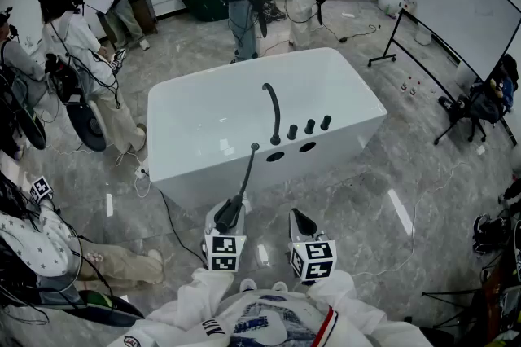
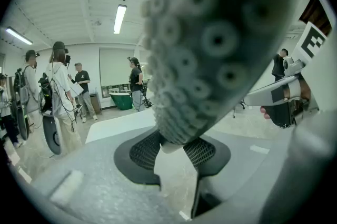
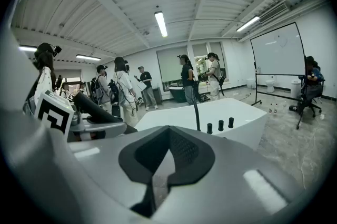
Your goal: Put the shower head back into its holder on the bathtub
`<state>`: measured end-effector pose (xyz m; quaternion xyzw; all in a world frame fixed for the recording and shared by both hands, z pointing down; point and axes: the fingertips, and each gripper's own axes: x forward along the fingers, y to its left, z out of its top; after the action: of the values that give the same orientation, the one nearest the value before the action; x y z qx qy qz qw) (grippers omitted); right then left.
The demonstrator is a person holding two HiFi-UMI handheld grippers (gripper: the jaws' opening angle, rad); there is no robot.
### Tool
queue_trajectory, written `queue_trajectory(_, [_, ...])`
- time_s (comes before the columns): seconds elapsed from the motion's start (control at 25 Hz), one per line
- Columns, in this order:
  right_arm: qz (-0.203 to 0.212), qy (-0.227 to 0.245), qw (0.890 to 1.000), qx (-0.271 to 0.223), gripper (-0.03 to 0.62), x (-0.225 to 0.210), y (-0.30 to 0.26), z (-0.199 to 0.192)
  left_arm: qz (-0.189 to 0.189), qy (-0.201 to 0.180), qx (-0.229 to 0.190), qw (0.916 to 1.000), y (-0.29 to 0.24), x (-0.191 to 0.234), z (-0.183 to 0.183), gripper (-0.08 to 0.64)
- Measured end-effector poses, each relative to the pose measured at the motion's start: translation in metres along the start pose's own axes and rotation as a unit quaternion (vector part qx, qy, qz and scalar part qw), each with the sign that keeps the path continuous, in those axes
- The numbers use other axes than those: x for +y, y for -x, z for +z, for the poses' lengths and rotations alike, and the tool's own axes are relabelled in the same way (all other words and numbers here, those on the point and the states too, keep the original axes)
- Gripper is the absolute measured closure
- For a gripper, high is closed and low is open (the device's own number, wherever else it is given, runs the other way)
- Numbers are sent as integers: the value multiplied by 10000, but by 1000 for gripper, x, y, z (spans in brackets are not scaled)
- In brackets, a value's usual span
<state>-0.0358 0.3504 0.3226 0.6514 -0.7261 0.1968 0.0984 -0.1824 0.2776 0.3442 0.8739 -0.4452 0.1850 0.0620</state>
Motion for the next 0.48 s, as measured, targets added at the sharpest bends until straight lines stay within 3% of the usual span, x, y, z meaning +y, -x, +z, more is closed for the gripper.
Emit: queue_trajectory(0.48, [30, 72, 10000, -41, 589, -6, -8, 0, 31, 76, 68, 9999, -2, 1, -4, 423])
